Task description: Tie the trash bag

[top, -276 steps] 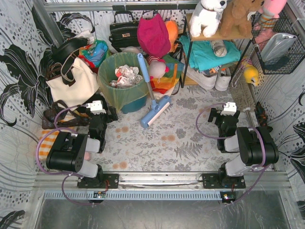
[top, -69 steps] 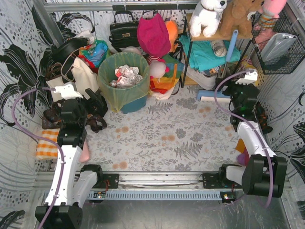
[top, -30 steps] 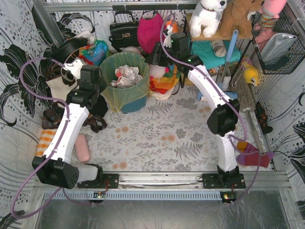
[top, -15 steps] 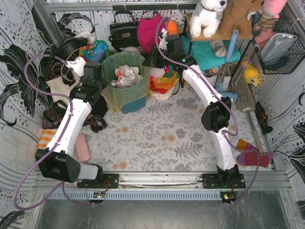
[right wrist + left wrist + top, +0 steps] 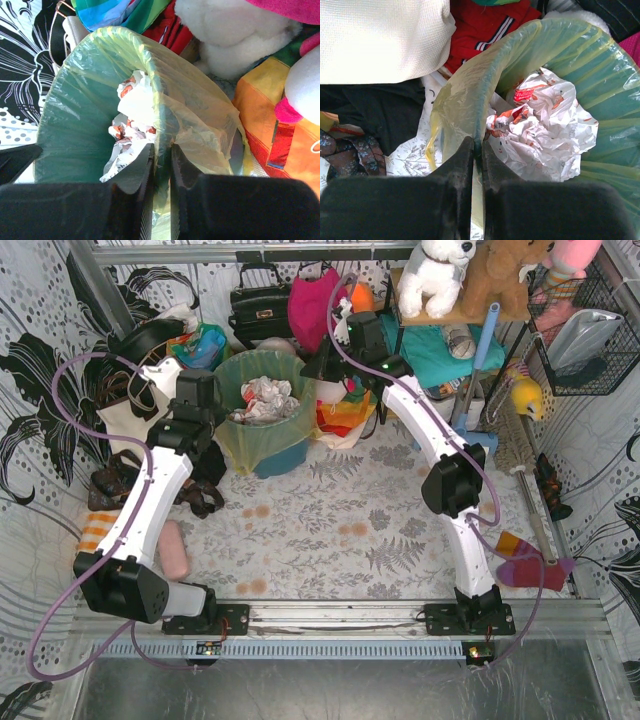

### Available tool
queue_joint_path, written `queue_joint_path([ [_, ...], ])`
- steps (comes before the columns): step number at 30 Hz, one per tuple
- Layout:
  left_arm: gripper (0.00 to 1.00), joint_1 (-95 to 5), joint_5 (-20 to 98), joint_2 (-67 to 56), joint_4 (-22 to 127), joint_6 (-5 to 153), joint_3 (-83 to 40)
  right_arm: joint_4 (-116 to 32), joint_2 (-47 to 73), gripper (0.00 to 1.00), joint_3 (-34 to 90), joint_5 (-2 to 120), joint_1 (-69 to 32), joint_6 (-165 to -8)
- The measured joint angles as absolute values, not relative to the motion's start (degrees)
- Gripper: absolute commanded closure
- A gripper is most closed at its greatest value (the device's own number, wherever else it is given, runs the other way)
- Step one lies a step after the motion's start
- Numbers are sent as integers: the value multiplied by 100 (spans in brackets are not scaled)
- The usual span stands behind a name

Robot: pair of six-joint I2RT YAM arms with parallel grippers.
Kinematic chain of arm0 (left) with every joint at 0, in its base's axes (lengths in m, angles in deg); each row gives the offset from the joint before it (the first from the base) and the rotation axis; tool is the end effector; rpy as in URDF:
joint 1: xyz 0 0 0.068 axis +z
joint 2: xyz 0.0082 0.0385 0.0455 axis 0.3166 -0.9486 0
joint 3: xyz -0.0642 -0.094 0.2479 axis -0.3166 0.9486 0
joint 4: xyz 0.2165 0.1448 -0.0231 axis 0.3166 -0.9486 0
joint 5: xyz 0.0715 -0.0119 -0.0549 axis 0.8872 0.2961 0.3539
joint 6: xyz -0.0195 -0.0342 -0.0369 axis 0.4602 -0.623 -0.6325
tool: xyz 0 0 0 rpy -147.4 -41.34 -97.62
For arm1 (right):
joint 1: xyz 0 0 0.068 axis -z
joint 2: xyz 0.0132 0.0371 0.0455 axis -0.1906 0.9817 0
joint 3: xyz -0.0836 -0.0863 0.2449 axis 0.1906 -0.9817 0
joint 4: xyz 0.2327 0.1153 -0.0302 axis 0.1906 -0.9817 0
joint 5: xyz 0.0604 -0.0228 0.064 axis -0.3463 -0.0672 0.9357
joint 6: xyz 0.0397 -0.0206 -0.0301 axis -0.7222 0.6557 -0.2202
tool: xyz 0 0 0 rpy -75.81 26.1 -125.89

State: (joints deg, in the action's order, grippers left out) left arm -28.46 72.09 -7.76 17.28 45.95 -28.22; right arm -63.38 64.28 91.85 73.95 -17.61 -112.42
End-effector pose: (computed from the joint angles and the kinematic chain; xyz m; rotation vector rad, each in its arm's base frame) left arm 0.2958 -0.0371 0.3819 -0.7691 1.9187 -0.0765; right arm 0.4649 0.2690 0.3697 -0.2247 1.9501 1.0912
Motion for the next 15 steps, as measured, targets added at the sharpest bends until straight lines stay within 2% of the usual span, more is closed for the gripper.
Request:
queue_joint_path([
  [8,100,-2841,6486,-564,1459,5037,-2909,-6668,5847,100,8615,6964,-1860,-11144],
  [15,100,-3016,5528,-109,1287,5332,-3036,-6780,4415,100,6884,6562,-2030,-11083],
])
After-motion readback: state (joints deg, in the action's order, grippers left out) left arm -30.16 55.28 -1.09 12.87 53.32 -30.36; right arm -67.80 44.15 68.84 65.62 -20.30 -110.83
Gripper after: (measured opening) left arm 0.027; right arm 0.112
